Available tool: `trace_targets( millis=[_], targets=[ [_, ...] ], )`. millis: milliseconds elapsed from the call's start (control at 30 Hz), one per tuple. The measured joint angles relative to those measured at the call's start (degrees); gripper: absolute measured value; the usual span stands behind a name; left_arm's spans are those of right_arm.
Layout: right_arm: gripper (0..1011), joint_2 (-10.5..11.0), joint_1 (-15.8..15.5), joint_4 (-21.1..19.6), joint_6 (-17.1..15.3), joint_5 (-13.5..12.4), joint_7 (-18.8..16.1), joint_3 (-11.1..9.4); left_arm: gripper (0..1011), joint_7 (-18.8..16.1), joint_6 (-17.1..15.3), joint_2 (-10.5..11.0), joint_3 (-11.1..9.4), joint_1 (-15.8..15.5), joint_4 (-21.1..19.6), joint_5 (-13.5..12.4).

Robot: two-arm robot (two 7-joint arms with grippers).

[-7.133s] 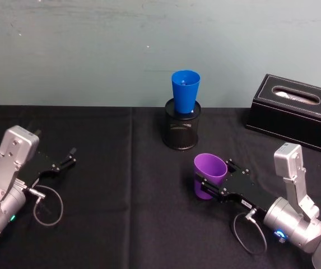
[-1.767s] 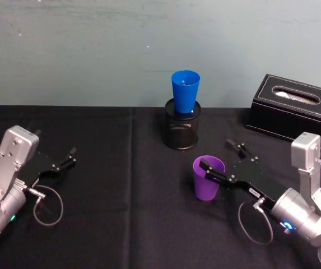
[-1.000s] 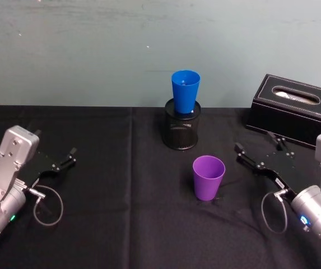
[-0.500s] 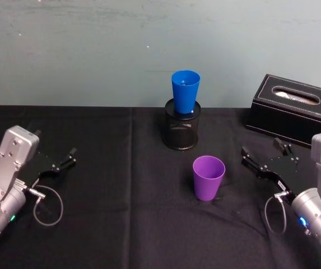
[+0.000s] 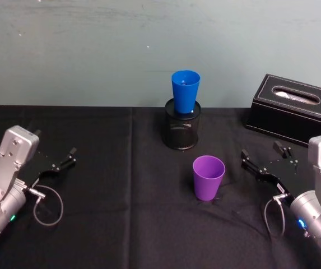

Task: Pick up one cup with a gripper and tap it against the other cup.

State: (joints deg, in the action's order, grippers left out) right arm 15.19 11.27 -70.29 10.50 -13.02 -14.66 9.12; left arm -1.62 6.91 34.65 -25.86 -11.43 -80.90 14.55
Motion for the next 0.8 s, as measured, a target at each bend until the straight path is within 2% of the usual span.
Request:
trace_targets(
  millis=[200, 467, 800],
  targets=[
    [1003, -0.59, 0.06, 0.89, 0.23, 0.51, -0.85, -0.38, 1011, 0.0, 0.0, 0.0, 0.0, 0.0, 0.0, 0.0],
    [1003, -1.34, 1.94, 4.23, 1.04, 0.6, -2.9, -0.1, 1011, 0.0, 0.0, 0.0, 0.0, 0.0, 0.0, 0.0],
    [1003, -1.25, 1.66, 3.77, 0.95, 0.56, -2.76, -0.12, 1011, 0.0, 0.0, 0.0, 0.0, 0.0, 0.0, -0.01]
  ],
)
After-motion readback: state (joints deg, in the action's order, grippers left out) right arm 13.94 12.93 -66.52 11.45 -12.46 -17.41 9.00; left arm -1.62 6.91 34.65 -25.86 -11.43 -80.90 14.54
